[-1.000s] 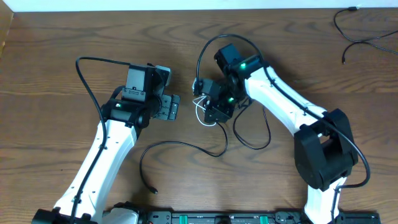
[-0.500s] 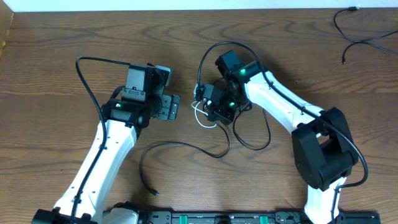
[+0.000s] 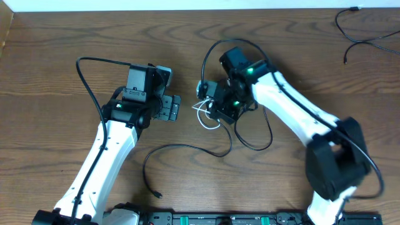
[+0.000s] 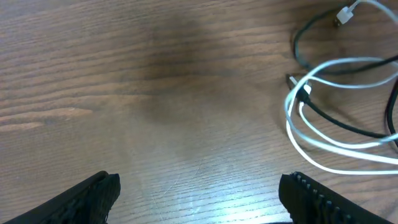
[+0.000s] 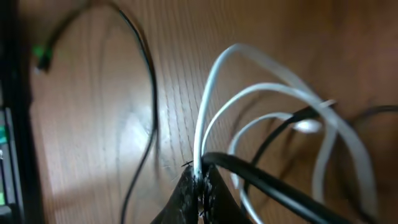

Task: Untangle cables
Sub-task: 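Grasp the white cable with the right gripper and lift it up-right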

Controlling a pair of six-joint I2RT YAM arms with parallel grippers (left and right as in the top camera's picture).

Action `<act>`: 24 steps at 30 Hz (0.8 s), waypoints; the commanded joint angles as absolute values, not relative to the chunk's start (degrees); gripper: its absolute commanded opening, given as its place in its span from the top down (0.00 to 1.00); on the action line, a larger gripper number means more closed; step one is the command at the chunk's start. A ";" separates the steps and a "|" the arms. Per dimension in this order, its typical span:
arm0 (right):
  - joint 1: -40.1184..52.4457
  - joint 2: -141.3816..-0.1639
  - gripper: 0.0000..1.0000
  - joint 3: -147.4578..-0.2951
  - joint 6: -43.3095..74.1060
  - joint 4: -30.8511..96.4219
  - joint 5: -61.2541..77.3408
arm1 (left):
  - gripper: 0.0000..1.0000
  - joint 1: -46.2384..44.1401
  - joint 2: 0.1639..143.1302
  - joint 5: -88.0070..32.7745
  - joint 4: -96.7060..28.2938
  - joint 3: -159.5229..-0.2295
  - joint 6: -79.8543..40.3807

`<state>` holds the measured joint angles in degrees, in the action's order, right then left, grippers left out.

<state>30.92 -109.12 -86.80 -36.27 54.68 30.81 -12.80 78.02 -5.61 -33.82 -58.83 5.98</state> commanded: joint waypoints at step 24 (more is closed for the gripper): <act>29.10 -87.24 0.99 -87.31 -30.13 51.75 13.52 | 0.13 -12.58 78.24 -4.89 -33.85 -59.35 5.67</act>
